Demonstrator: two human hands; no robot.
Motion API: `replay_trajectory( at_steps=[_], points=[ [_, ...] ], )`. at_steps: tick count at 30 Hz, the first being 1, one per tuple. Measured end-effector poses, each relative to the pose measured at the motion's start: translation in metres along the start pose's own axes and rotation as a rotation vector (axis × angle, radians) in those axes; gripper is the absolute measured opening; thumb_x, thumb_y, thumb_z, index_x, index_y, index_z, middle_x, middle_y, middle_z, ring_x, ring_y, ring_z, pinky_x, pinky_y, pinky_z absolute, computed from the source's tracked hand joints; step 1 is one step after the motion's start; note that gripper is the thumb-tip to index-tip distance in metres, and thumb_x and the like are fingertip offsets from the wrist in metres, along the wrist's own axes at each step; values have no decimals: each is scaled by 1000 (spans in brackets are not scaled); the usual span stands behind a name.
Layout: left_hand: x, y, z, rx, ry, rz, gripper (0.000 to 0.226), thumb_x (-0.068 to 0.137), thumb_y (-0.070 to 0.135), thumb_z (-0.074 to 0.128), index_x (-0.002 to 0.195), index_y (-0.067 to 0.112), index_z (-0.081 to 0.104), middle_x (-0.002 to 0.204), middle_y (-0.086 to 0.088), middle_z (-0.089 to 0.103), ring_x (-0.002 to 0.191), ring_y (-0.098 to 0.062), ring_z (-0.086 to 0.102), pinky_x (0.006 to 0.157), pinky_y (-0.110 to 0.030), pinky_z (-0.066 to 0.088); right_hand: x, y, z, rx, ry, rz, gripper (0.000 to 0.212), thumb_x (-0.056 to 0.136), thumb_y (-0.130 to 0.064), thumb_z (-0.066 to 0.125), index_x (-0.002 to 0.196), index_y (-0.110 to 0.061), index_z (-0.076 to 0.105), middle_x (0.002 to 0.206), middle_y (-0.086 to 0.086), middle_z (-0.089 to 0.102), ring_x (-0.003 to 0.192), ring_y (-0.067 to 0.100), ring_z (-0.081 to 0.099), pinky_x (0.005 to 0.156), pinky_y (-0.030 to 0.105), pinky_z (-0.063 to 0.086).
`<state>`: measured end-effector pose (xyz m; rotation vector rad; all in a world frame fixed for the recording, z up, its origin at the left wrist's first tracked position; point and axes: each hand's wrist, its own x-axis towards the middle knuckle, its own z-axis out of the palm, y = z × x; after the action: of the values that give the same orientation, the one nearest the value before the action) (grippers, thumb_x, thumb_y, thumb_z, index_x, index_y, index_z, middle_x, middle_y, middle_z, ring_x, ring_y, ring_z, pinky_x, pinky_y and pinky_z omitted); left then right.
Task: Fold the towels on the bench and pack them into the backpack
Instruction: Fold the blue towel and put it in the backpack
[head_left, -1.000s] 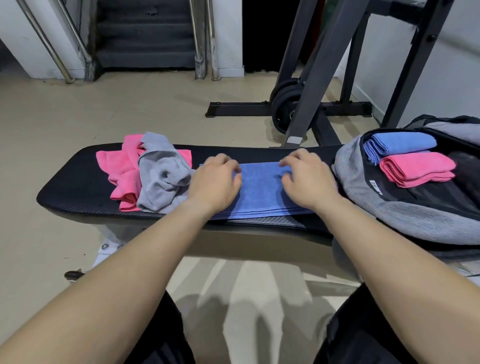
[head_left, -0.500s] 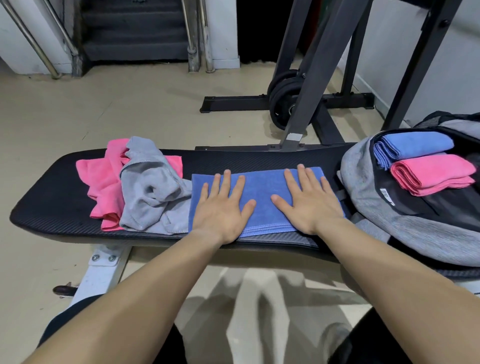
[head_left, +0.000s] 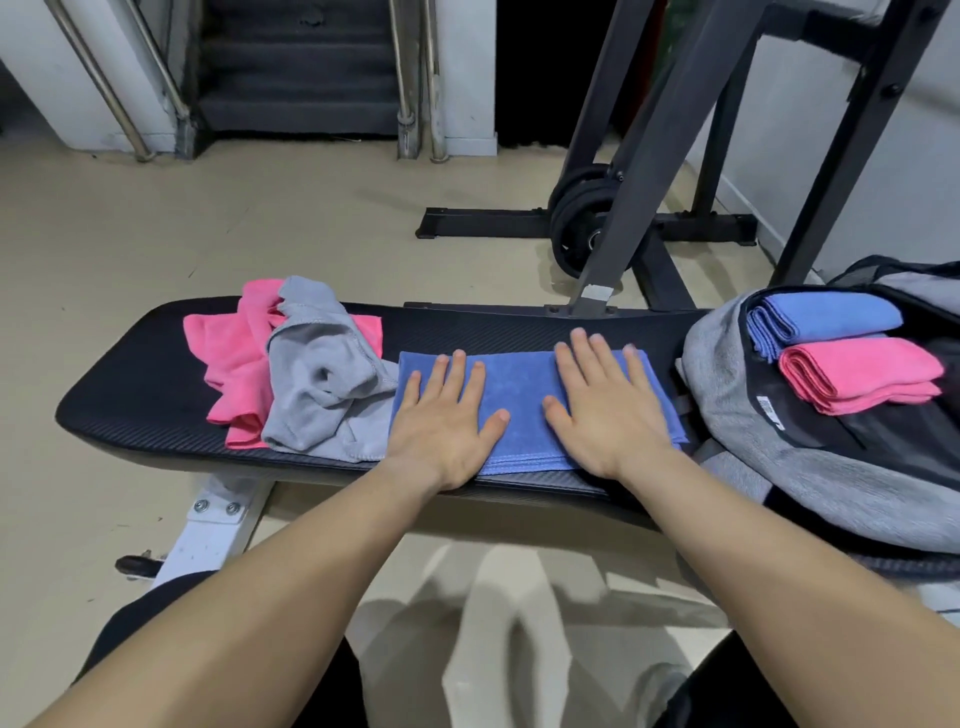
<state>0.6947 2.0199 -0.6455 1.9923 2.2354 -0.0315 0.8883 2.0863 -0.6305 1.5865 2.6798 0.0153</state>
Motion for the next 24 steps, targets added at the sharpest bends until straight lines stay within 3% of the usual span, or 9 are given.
replay_trajectory(
  at_steps=[4, 8, 12, 15, 17, 24],
  points=[
    [-9, -9, 0, 1, -19, -37, 71, 100, 61, 9, 158, 26, -10, 165, -6, -21, 151, -28, -21, 123, -43, -8, -4, 3, 9, 134, -191, -21, 69, 99, -65, 10, 158, -37, -11, 165, -4, -23, 153, 15, -18, 124, 43, -8],
    [-16, -22, -3, -11, -53, -70, 77, 98, 65, 12, 159, 23, -8, 164, -12, -20, 152, -28, -19, 124, -42, -6, -6, 12, 10, 104, -216, 84, 78, 93, -75, 7, 157, -36, -14, 164, 0, -26, 152, 15, -20, 124, 42, -9],
    [-22, -23, -12, 15, 36, -52, 66, 103, 54, 24, 157, 17, 17, 166, -14, 6, 153, -29, 5, 123, -42, 12, -4, 6, 3, 91, -209, 69, 77, 96, -71, 9, 159, -30, -9, 166, 3, -21, 154, 21, -15, 124, 45, -7],
    [-30, -25, -19, 92, 159, -53, 46, 102, 42, 36, 140, 17, 45, 153, -7, 36, 136, -29, 37, 106, -41, 37, 5, -3, -6, 131, -115, -70, 69, 101, -62, 17, 160, -32, -1, 167, -2, -14, 155, 20, -8, 125, 44, -2],
    [-36, -28, -23, 85, 183, -96, 40, 101, 41, 40, 131, 17, 51, 139, -6, 45, 123, -29, 44, 92, -41, 46, 7, -11, -6, 149, -120, -150, 65, 102, -59, 19, 160, -35, -1, 167, -5, -13, 155, 18, -7, 125, 43, -1],
    [-43, -30, -27, 69, 178, -214, 37, 102, 38, 40, 123, 8, 47, 120, -16, 51, 110, -35, 52, 73, -40, 41, 6, -13, 8, 128, -230, -190, 64, 101, -62, 14, 157, -41, -10, 164, -9, -21, 153, 15, -19, 125, 44, -6]
  ],
)
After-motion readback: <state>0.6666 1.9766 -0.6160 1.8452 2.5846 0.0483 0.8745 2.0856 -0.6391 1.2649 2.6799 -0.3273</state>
